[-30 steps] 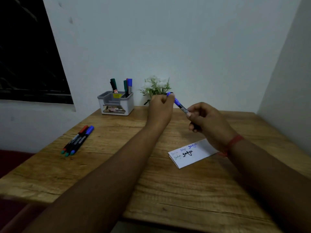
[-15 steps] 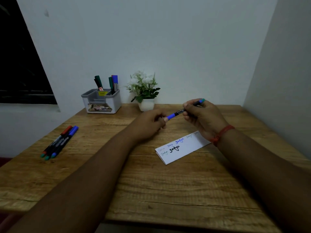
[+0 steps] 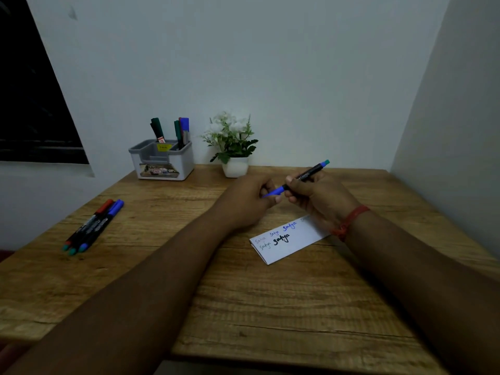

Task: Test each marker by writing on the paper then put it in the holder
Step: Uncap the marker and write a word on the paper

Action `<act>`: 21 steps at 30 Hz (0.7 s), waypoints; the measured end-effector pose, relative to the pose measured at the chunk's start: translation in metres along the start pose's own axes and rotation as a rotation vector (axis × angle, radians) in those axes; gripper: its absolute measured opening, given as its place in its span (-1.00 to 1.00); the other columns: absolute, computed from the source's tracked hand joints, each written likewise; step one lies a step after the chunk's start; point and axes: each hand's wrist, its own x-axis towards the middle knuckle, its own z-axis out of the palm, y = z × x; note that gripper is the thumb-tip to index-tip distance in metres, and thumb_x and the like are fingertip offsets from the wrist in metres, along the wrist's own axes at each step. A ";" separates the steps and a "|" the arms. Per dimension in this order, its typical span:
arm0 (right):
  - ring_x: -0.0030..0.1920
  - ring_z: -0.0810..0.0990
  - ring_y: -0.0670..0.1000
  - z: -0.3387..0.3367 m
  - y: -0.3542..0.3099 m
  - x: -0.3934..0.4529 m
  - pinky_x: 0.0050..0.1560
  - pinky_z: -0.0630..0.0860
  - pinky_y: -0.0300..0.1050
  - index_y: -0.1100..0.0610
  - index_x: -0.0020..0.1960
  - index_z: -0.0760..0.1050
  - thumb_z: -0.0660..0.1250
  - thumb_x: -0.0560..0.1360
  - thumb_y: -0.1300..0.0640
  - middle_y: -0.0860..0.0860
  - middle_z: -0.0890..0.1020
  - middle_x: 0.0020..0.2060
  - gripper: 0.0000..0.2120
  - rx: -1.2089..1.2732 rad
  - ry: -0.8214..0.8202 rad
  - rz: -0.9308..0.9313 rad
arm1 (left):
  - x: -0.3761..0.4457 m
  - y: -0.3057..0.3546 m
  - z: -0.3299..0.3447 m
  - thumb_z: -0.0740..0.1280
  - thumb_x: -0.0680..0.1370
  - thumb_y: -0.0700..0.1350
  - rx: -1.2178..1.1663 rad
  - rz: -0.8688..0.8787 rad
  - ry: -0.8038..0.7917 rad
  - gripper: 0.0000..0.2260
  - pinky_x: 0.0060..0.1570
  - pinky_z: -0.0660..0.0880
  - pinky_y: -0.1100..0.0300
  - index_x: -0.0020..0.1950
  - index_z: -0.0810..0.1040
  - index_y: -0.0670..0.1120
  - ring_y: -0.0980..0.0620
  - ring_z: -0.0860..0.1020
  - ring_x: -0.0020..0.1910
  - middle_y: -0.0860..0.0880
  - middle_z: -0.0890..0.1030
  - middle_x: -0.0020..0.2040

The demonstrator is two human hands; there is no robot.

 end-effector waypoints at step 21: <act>-0.45 0.42 -0.07 -0.014 0.005 0.018 -0.44 0.38 -0.21 0.14 -0.19 0.42 0.30 0.64 0.13 0.03 0.46 -0.40 -0.76 -0.076 0.264 0.061 | 0.002 -0.009 0.001 0.41 0.55 0.03 0.143 -0.063 -0.096 -0.86 -0.16 0.48 0.08 0.02 0.52 0.02 0.08 0.55 -0.18 0.05 0.62 -0.19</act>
